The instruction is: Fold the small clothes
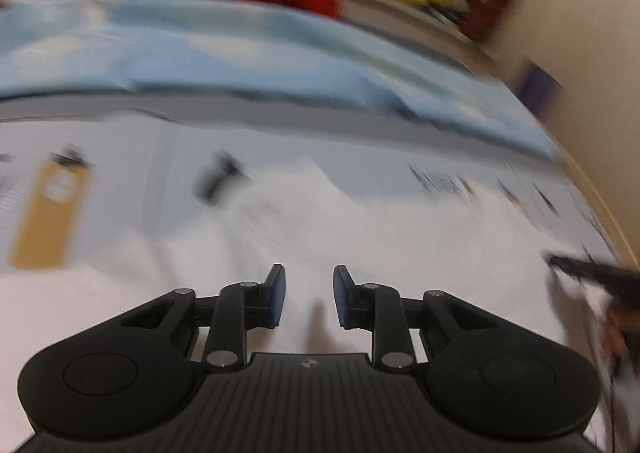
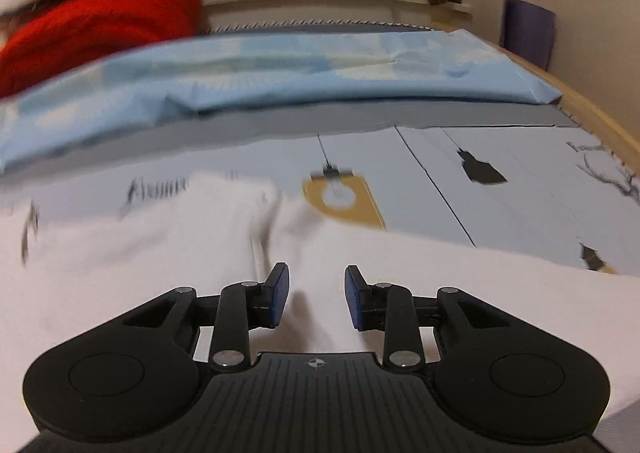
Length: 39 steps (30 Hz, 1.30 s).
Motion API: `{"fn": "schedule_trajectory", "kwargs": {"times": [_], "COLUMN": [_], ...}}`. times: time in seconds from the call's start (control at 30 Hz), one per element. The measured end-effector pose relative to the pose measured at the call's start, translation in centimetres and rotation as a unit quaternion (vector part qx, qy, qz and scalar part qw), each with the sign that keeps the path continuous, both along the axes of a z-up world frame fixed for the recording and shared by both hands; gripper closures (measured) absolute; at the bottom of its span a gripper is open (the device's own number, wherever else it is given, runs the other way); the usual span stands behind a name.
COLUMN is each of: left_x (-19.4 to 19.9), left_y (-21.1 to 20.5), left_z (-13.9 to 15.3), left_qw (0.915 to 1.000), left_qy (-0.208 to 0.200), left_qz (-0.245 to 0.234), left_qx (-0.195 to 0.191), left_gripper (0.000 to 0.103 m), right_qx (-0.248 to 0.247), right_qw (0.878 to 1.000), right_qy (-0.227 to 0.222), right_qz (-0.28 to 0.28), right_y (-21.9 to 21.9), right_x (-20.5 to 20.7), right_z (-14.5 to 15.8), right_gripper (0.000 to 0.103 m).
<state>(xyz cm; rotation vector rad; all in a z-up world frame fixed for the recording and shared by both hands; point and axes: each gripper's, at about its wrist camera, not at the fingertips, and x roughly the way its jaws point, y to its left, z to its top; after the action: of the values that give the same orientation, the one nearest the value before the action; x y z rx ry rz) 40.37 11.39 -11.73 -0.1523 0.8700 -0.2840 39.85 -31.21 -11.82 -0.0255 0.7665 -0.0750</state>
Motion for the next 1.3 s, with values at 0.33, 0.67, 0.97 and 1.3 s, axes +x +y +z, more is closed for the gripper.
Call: {"fn": "schedule_trajectory", "kwargs": {"times": [0.33, 0.67, 0.97, 1.3], "left_x": [-7.1, -19.0, -18.3, -20.7], "left_y": [-1.1, 2.1, 1.9, 3.9], "left_z": [7.7, 10.9, 9.9, 8.7], "left_qw": [0.9893, 0.9921, 0.9943, 0.9924], "left_qy": [0.056, -0.020, 0.021, 0.060], "left_qz": [0.010, 0.048, 0.059, 0.104], "left_qx": [0.134, 0.114, 0.087, 0.025], "left_gripper": [0.070, 0.056, 0.059, 0.059], "right_qx": [0.073, 0.221, 0.150, 0.240], "right_qw": [0.983, 0.865, 0.860, 0.930], "right_qy": [-0.021, -0.054, -0.041, -0.056], "right_qz": [-0.169, -0.448, -0.486, -0.271], "right_y": [-13.2, -34.5, -36.4, -24.4], "right_x": [-8.8, -17.1, -15.2, -17.4], "right_z": [4.8, 0.1, 0.0, 9.3], "right_gripper": [0.052, 0.051, 0.100, 0.062]}}
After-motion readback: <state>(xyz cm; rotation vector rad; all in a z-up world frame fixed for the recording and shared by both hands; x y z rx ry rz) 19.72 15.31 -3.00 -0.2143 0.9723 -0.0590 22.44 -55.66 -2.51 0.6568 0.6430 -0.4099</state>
